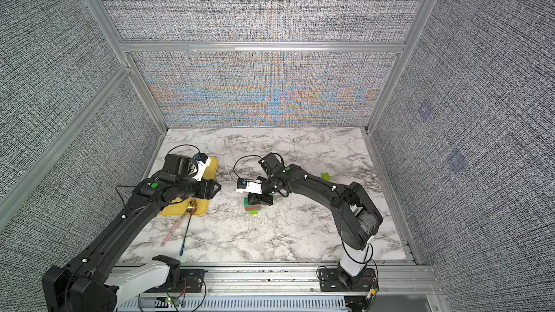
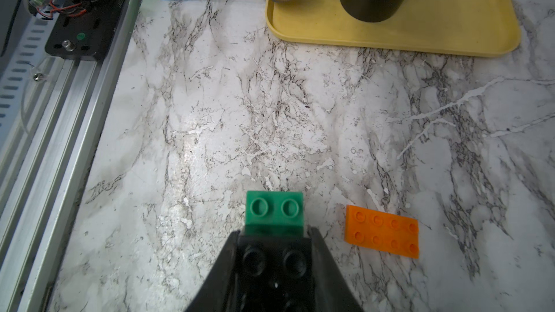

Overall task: Assemble a carrot with lego
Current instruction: Assemble the lego brick with the lego brick.

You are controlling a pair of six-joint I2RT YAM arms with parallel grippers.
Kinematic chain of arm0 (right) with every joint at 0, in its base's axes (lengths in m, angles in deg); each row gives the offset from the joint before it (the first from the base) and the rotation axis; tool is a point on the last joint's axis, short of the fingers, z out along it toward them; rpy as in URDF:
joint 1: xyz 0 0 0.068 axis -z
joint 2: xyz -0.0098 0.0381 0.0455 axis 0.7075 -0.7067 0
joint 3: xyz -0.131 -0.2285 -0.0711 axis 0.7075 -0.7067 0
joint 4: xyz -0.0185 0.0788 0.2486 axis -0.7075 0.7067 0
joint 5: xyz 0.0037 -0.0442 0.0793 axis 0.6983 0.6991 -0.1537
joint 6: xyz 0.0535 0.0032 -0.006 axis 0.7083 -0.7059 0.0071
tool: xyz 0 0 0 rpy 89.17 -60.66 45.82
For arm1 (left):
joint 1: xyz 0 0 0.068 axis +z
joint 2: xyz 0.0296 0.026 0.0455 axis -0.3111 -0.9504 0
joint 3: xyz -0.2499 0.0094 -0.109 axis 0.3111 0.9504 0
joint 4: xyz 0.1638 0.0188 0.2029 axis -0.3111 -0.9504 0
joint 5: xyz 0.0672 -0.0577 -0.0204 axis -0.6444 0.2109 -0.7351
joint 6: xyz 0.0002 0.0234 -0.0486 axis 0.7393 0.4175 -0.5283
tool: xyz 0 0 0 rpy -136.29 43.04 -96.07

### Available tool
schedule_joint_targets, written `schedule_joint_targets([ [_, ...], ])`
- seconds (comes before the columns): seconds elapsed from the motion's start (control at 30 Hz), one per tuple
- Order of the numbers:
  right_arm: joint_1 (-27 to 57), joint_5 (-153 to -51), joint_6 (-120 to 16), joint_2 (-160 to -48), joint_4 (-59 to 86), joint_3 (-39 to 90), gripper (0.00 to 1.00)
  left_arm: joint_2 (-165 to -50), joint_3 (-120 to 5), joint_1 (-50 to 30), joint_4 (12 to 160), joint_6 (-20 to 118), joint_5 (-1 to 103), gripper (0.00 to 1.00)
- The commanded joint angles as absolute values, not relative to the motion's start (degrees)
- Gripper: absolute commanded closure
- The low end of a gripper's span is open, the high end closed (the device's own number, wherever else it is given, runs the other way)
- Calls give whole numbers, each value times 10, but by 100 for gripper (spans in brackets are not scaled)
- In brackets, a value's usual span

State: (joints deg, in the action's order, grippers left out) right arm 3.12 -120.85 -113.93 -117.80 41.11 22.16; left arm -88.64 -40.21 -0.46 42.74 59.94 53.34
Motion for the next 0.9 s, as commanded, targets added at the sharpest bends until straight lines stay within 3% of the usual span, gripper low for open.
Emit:
schedule_joint_targets([
  [0.0, 30, -1132, -1117, -1190, 482, 212, 80, -885, -403, -3, 439, 604, 536, 27],
  [0.33, 26, -1091, -1093, -1211, 492, 187, 80, -885, -403, -3, 440, 603, 539, 27],
  [0.6, 29, -1139, -1110, -1158, 459, 185, 80, -885, -405, -4, 440, 604, 548, 27],
  [0.87, 37, -1157, -1107, -1147, 445, 183, 71, -887, -407, -3, 441, 606, 554, 27],
])
